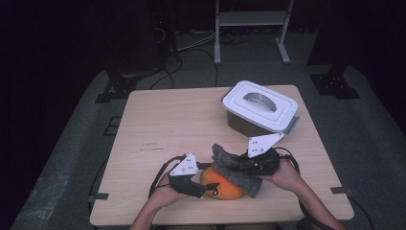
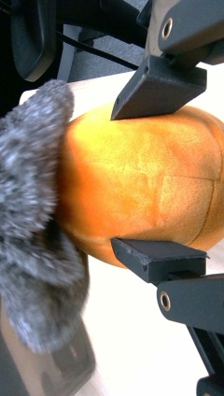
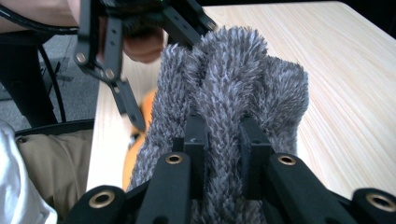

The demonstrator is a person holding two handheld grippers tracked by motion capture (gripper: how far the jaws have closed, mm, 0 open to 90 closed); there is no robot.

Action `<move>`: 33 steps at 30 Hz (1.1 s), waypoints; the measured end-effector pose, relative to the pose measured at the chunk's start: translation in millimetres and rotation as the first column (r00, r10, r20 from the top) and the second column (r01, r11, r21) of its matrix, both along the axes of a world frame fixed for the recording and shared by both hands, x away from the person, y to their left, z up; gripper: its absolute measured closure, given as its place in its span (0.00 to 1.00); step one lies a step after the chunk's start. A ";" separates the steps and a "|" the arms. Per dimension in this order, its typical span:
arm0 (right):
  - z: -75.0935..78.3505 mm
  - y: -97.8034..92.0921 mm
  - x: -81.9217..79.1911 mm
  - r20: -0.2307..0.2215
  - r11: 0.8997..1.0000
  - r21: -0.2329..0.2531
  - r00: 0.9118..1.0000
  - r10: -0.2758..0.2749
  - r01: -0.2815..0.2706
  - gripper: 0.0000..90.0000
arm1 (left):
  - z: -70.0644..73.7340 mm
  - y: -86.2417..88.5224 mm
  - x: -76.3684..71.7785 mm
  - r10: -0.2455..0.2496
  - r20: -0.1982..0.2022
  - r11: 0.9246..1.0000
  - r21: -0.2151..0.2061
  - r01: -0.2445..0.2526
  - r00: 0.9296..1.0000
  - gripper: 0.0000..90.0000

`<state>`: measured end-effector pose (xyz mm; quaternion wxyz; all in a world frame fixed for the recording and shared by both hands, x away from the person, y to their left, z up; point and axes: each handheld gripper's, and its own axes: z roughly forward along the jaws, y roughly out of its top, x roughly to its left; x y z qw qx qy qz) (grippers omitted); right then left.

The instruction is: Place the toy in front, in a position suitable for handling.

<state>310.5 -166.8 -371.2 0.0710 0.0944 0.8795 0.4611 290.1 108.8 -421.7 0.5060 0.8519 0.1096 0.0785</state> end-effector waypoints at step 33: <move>-35.7 -32.2 -13.8 -0.108 0.994 0.087 0.993 -0.051 0.060 0.84 | -7.1 4.5 6.9 0.021 -0.101 1.000 -0.004 -0.021 0.995 0.19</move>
